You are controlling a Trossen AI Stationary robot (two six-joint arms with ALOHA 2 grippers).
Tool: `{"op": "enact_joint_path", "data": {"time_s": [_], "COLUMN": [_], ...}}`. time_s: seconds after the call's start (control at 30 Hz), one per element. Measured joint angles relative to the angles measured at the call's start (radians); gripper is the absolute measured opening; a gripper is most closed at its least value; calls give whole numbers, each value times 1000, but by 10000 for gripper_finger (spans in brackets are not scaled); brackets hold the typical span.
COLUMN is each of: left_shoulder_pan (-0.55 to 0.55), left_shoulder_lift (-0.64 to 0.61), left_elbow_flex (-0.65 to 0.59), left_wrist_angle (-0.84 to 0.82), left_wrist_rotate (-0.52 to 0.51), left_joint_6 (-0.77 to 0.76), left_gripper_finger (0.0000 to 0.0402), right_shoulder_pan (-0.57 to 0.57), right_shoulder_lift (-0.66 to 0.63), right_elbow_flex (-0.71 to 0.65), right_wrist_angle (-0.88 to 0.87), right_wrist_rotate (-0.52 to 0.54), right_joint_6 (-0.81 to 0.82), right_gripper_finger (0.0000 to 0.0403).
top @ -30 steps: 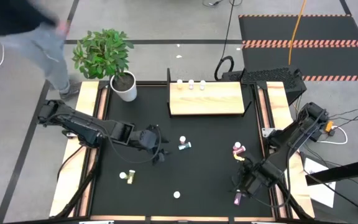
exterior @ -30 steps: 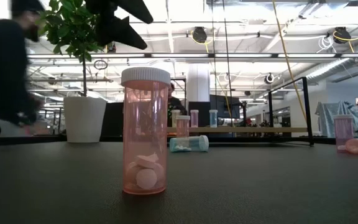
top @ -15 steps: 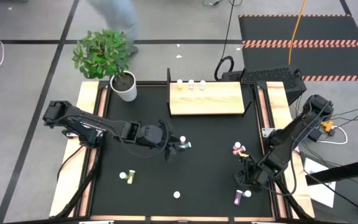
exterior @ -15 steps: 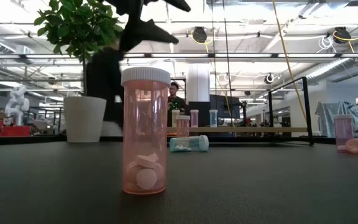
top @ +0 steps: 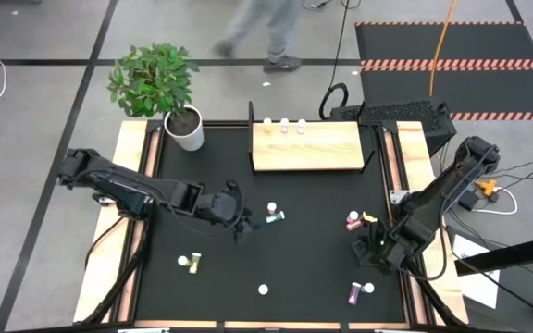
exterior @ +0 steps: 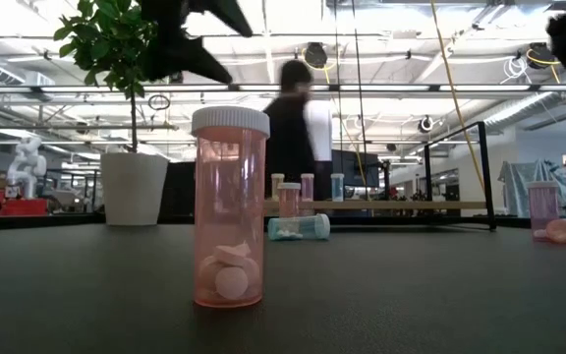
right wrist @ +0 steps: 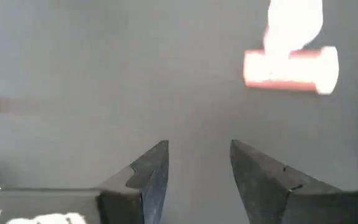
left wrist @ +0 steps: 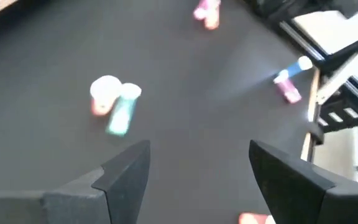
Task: Pick and place medicine bottles onto shelf by color
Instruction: Put the top pink pill bottle on the shelf aligned with the other pink pill bottle
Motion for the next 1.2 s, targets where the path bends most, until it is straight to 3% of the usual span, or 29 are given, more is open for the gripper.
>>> {"op": "enact_joint_path", "data": {"time_s": [0.2,0.43,0.53,0.67,0.93,1.2], "left_shoulder_pan": [8,-18,-49,-97,-151,-160], "left_shoulder_lift": [-39,-43,-84,-115,-96,-142], "left_elbow_flex": [1,0,0,-1,0,0], "left_wrist_angle": [-62,-98,-179,-294,-304,-305], "left_wrist_rotate": [-73,-51,-61,-110,-147,-133], "left_joint_6": [-73,-119,-156,-219,-237,-261], "left_gripper_finger": [275,275,266,242,208,207], "right_shoulder_pan": [-101,-224,-263,-318,-392,-392], "right_shoulder_lift": [-14,70,129,213,368,332], "right_elbow_flex": [-4,-13,-12,47,289,330], "right_wrist_angle": [63,624,754,768,786,756], "right_wrist_rotate": [78,130,125,91,70,71], "right_joint_6": [-184,-625,-719,-785,-1035,-1112], "right_gripper_finger": [167,167,167,167,167,167]}}
